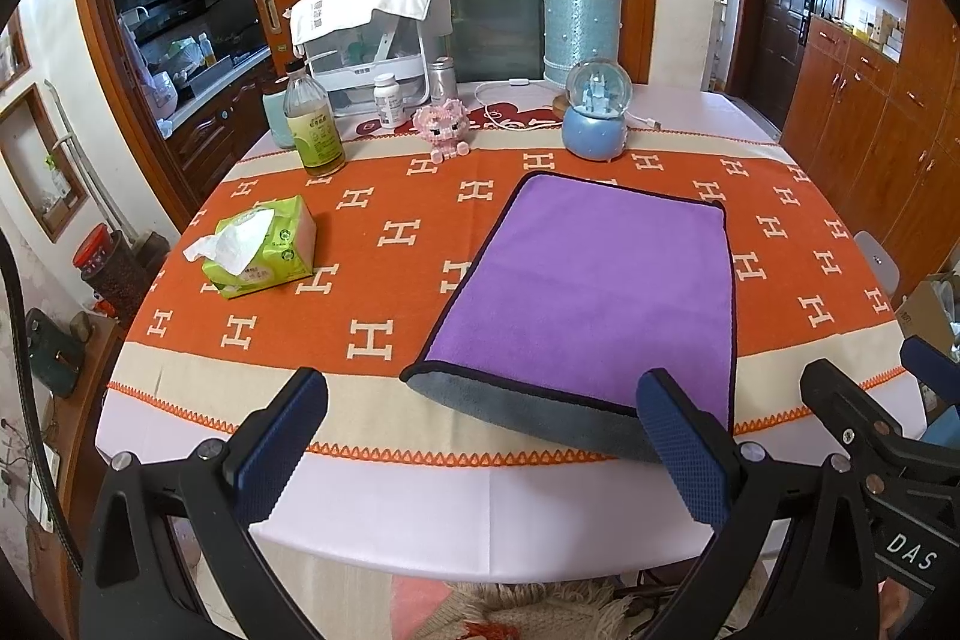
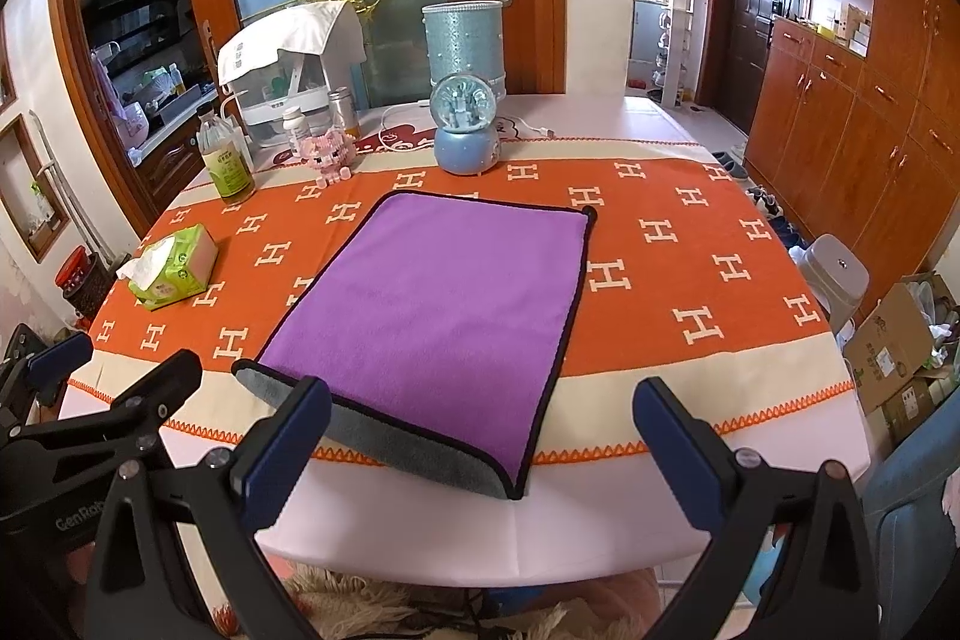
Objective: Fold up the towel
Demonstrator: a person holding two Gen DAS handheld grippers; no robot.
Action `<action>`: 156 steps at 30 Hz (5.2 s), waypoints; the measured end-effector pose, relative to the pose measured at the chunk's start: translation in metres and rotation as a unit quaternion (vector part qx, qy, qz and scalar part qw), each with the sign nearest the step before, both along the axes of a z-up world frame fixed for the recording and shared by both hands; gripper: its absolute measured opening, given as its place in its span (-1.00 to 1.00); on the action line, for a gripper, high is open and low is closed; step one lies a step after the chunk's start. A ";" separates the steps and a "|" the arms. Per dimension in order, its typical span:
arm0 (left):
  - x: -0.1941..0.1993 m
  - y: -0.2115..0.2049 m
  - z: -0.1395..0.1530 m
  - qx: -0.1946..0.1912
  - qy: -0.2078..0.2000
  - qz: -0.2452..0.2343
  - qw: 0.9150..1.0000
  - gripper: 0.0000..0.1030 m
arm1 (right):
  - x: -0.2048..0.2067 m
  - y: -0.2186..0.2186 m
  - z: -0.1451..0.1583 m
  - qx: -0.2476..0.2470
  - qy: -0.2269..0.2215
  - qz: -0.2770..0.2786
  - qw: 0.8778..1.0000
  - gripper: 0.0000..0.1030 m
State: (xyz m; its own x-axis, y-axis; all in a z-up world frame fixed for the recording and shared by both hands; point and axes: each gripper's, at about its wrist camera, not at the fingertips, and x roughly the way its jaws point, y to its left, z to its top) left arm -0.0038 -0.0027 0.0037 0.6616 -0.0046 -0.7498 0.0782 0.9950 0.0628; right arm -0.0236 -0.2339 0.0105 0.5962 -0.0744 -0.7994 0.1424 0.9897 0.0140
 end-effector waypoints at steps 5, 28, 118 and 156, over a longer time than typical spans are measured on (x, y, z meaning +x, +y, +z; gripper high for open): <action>0.001 0.000 0.000 0.000 -0.001 0.000 1.000 0.99 | 0.000 0.000 0.000 -0.001 0.000 0.000 1.000 0.97; -0.001 0.000 0.004 0.000 -0.001 -0.002 1.000 0.99 | -0.001 -0.001 -0.001 0.002 0.001 -0.003 1.000 0.97; 0.135 0.071 -0.145 -0.044 0.151 -0.314 0.936 -0.13 | 0.013 -0.014 -0.135 0.008 0.079 0.165 0.983 0.01; 0.137 0.051 -0.160 0.048 0.216 -0.420 0.880 -0.55 | 0.018 -0.008 -0.141 0.016 0.105 0.213 0.971 -0.77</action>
